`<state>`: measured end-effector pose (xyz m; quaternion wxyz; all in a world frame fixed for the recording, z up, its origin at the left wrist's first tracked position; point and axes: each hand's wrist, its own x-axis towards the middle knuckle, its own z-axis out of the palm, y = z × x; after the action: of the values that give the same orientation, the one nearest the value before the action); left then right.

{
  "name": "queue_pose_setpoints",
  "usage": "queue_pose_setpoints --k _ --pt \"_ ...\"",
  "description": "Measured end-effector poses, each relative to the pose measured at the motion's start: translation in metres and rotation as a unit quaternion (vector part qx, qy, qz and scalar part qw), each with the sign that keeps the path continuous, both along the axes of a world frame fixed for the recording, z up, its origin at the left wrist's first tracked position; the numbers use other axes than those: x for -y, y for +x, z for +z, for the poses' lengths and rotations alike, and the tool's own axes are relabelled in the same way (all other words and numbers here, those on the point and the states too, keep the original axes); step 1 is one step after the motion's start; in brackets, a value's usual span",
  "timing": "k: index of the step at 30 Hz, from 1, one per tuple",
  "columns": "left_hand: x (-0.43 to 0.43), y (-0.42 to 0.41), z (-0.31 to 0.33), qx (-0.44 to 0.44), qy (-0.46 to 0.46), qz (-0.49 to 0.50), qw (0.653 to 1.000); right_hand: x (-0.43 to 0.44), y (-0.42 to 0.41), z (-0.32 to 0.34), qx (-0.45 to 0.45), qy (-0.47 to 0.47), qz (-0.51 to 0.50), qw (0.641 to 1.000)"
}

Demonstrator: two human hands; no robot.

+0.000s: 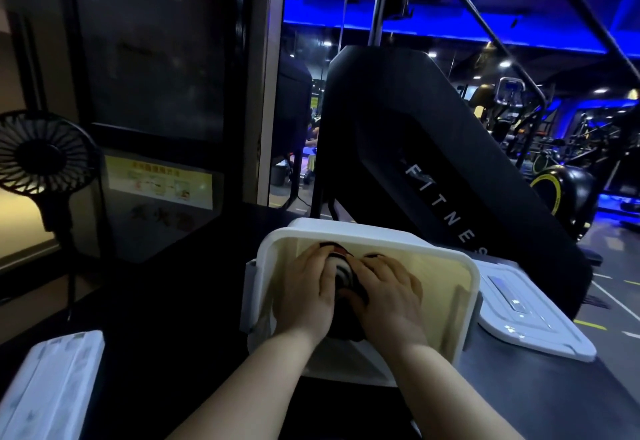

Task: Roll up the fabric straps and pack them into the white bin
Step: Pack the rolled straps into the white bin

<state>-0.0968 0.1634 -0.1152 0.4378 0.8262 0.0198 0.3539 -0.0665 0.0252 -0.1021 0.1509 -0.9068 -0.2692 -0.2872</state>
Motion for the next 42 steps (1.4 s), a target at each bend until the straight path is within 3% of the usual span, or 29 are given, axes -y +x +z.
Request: queue_pose_setpoints --k 8,19,24,26,30,33,36,38,40,42 --pt "-0.001 0.007 -0.003 -0.025 0.01 0.016 0.999 -0.004 0.004 -0.01 0.013 0.029 -0.012 0.999" --pt "0.002 -0.007 -0.002 -0.089 0.096 0.056 0.99 -0.002 -0.005 -0.007 -0.024 -0.011 -0.01 1.0" --pt "0.007 -0.027 0.005 -0.156 0.109 0.079 0.979 0.02 -0.029 -0.008 0.072 0.045 0.04 0.996" --pt "0.008 -0.039 0.006 -0.135 0.14 0.106 0.975 0.035 -0.038 -0.008 0.12 0.068 0.039 0.99" --pt "0.003 -0.056 0.001 0.014 0.163 0.147 0.975 0.072 -0.042 -0.012 0.158 0.159 0.009 0.974" --pt "-0.002 -0.076 0.007 0.014 0.077 0.101 0.992 0.09 -0.043 -0.015 0.089 0.264 -0.053 0.959" --pt "-0.009 -0.09 0.002 0.079 0.051 0.141 0.985 0.096 -0.044 -0.023 -0.085 0.338 -0.135 0.928" --pt "-0.012 -0.093 -0.004 0.101 0.0 0.18 0.978 0.096 -0.049 -0.025 -0.177 0.377 -0.137 0.899" --pt "-0.016 -0.095 -0.01 0.071 -0.076 0.223 0.969 0.093 -0.052 -0.024 -0.225 0.421 -0.105 0.872" --pt "-0.017 -0.098 -0.01 0.014 -0.168 0.241 0.956 0.093 -0.053 -0.023 -0.231 0.423 -0.092 0.871"
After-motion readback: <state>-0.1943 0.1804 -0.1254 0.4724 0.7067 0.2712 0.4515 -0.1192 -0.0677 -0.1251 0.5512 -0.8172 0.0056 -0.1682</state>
